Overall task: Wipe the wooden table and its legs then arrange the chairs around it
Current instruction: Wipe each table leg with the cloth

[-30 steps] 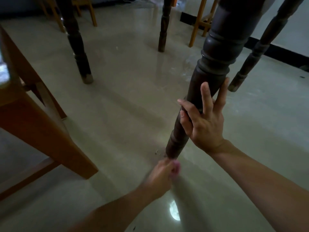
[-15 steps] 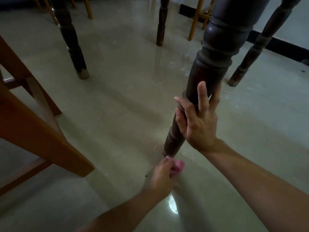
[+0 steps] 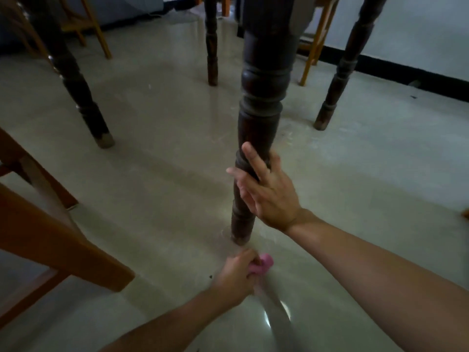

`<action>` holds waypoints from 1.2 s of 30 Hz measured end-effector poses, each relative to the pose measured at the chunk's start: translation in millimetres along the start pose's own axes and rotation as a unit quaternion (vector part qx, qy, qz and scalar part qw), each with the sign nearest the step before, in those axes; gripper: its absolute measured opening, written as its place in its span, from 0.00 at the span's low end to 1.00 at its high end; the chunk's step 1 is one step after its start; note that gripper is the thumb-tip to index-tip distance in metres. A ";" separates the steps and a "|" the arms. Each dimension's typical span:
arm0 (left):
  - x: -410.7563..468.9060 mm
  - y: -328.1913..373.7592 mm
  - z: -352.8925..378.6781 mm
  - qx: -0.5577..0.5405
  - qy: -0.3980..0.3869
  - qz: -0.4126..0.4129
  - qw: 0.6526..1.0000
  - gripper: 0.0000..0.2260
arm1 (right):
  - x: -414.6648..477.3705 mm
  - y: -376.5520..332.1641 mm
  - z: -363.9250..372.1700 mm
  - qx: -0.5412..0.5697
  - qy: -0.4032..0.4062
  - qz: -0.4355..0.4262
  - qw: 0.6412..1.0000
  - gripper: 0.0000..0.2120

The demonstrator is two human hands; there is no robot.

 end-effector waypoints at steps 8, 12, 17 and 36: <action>0.9 92.9 -62.3 0.189 0.003 0.173 0.967 0.03 | -47.5 47.1 -47.5 0.000 -0.219 -0.049 0.975 0.32; 3.1 150.8 -68.0 0.229 -0.026 0.204 0.951 0.02 | -72.4 101.6 -85.9 -0.006 -0.226 0.128 0.966 0.22; -2.4 227.4 -81.3 0.217 -0.032 0.189 0.957 0.02 | -76.7 154.6 -157.9 0.013 -0.309 0.363 0.879 0.21; -104.3 522.7 -314.5 0.171 0.006 0.112 0.979 0.03 | 203.5 180.6 -398.0 0.073 -0.372 0.446 0.811 0.16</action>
Point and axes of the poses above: each hand's wrist, its own x-axis towards the middle knuckle, its own z-axis out of the palm, y = z × x, the point moved 5 cm from there along x, towards the middle knuckle, and after that the axes turned 5 degrees about -z, right-handed, at the moved point
